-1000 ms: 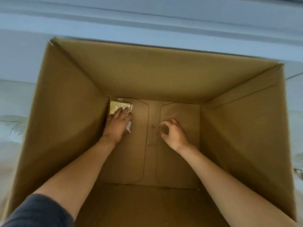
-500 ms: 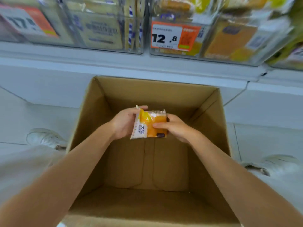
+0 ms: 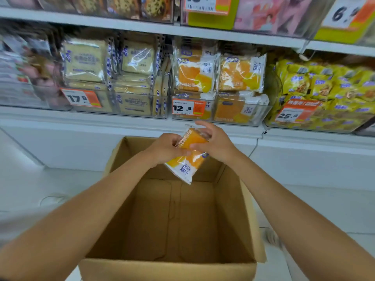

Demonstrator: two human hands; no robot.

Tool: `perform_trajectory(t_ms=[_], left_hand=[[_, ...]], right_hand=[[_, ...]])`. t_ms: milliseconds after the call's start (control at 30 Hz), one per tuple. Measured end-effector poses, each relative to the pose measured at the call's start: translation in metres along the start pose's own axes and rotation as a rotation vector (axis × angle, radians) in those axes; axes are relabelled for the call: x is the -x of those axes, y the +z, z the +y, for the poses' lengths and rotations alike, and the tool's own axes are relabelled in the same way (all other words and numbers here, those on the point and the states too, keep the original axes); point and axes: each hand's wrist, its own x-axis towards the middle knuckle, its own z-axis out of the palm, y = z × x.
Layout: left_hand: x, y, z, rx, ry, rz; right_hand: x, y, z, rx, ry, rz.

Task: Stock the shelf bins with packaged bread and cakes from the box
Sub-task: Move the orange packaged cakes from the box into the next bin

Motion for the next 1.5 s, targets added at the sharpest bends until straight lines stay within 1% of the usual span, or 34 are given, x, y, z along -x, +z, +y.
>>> perform_trajectory(t_ms=[33,67,100,133,167,200,267,333,400,467,533,567,600,667,733,800,867,900,967,1033,1067,1133,1167,1267,1367,1433,1500], left_hand=[[0.001,0.001,0.003,0.103,-0.01,0.077],[0.001,0.001,0.005,0.248,-0.038,0.13],[0.003,0.002,0.007,0.404,-0.072,0.142],[0.006,0.001,0.01,0.532,-0.086,0.117],[0.007,-0.001,0.011,0.593,-0.078,0.092],[0.007,-0.004,0.013,0.596,-0.06,0.086],[0.007,-0.014,0.016,0.518,-0.023,0.119],[0.005,-0.023,0.021,0.331,0.011,0.131],[0.005,-0.027,0.03,0.22,0.059,0.128],[0.001,-0.026,0.039,0.235,0.11,0.136],[-0.003,-0.018,0.052,0.199,0.154,0.048],[-0.008,-0.012,0.057,0.165,0.162,0.028],[-0.015,-0.006,0.061,0.146,0.164,0.055],[-0.032,0.007,0.071,0.179,0.175,0.171],[-0.054,0.02,0.083,0.201,0.236,0.262],[-0.075,0.03,0.101,0.218,0.332,0.356],[-0.097,0.036,0.123,0.229,0.455,0.399],[-0.111,0.037,0.132,0.19,0.502,0.411],[-0.14,0.036,0.141,-0.044,0.562,0.509],[-0.164,0.03,0.136,-0.424,0.555,0.681],[-0.172,0.028,0.13,-0.619,0.575,0.733],[-0.186,0.022,0.118,-0.912,0.693,0.75],[-0.191,0.019,0.114,-0.99,0.738,0.737],[-0.198,0.012,0.112,-1.123,0.747,0.77],[-0.192,0.01,0.114,-1.242,0.795,0.794],[-0.193,0.003,0.111,-1.277,0.817,0.77],[-0.197,-0.006,0.11,-1.3,0.792,0.733]], right_hand=[[0.0,-0.001,-0.003,-0.016,-0.012,0.08],[0.0,-0.002,-0.005,-0.056,0.012,0.112],[0.001,-0.004,-0.007,-0.11,0.086,0.089],[0.002,-0.005,-0.006,-0.161,0.161,0.035],[0.003,-0.007,-0.005,-0.178,0.188,-0.017],[0.004,-0.011,-0.004,-0.163,0.159,-0.05],[0.01,-0.022,-0.01,-0.061,0.034,-0.094],[0.012,-0.039,-0.017,0.059,-0.047,-0.104],[0.009,-0.059,-0.026,0.138,-0.079,-0.083],[0.002,-0.074,-0.031,0.206,-0.079,-0.102],[-0.005,-0.085,-0.033,0.251,-0.1,-0.093],[-0.008,-0.088,-0.033,0.232,-0.12,-0.034],[-0.012,-0.09,-0.03,0.163,-0.128,0.046],[-0.018,-0.095,-0.021,-0.097,-0.103,0.2],[-0.025,-0.1,-0.01,-0.299,-0.059,0.281],[-0.034,-0.11,-0.004,-0.302,-0.088,0.408],[-0.045,-0.125,-0.002,-0.25,-0.189,0.591],[-0.052,-0.133,0.0,-0.222,-0.235,0.667],[-0.072,-0.147,0.008,-0.137,-0.264,0.76],[-0.092,-0.152,0.016,-0.046,-0.236,0.769],[-0.102,-0.152,0.02,0.019,-0.214,0.771],[-0.117,-0.15,0.028,0.156,-0.178,0.769],[-0.12,-0.147,0.028,0.147,-0.179,0.743],[-0.124,-0.138,0.031,0.054,-0.269,0.664],[-0.119,-0.134,0.033,0.21,-0.379,0.757],[-0.12,-0.134,0.036,0.342,-0.423,0.7],[-0.122,-0.134,0.037,0.432,-0.373,0.624]])
